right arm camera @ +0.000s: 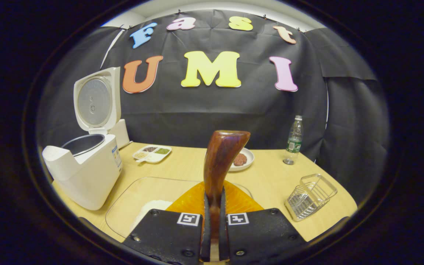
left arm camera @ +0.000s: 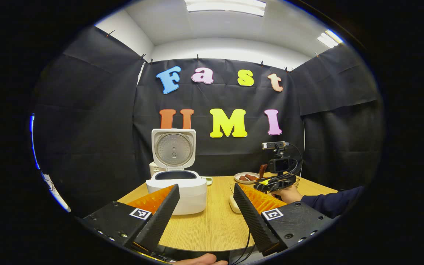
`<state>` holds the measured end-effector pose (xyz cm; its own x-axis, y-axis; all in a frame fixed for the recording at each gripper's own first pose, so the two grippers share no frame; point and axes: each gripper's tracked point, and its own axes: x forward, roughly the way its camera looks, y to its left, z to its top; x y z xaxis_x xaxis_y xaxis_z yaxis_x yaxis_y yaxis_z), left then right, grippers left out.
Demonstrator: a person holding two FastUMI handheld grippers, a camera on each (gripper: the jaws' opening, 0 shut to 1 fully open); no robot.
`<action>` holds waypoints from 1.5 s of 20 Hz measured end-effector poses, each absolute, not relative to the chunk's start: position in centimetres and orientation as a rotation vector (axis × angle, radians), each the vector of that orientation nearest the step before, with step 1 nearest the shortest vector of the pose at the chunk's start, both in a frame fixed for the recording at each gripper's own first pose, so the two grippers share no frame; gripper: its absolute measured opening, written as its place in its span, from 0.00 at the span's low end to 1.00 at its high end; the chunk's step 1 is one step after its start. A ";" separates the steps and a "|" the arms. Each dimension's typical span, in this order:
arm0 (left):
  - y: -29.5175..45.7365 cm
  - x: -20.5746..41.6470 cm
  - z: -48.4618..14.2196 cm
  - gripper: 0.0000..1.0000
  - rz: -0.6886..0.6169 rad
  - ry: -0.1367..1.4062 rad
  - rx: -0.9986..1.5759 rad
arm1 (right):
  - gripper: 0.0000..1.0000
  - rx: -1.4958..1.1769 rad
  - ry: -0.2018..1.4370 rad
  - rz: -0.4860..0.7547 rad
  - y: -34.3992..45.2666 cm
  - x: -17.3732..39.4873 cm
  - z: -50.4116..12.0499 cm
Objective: Close the left gripper, press the button to open the rice cooker; take a wooden spoon from the chopstick holder with the right hand, scoop a spoonful of rice and pour it into the rice cooker, then put the wooden spoon back into the chopstick holder.
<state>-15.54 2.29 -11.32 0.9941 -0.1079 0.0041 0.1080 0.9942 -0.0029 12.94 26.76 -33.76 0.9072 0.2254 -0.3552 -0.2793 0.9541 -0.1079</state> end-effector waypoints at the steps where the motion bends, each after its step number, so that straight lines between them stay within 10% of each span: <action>1: 2.6 -15.4 -11.4 0.94 -0.103 -0.001 -0.005 | 0.14 -0.149 0.351 0.287 27.7 12.4 -33.9; 15: 3.0 -14.8 -11.9 0.94 -0.072 0.024 0.026 | 0.13 0.529 0.767 0.387 29.2 10.8 -36.1; 30: 4.5 -10.1 -11.8 0.95 -0.058 0.084 -0.020 | 0.12 1.082 0.643 0.460 21.7 14.4 -26.6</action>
<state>-10.12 4.48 -11.76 0.9948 -0.0588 -0.0828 0.0571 0.9981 -0.0227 14.43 21.68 -26.56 0.7316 0.6329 -0.2532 -0.0354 0.4062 0.9131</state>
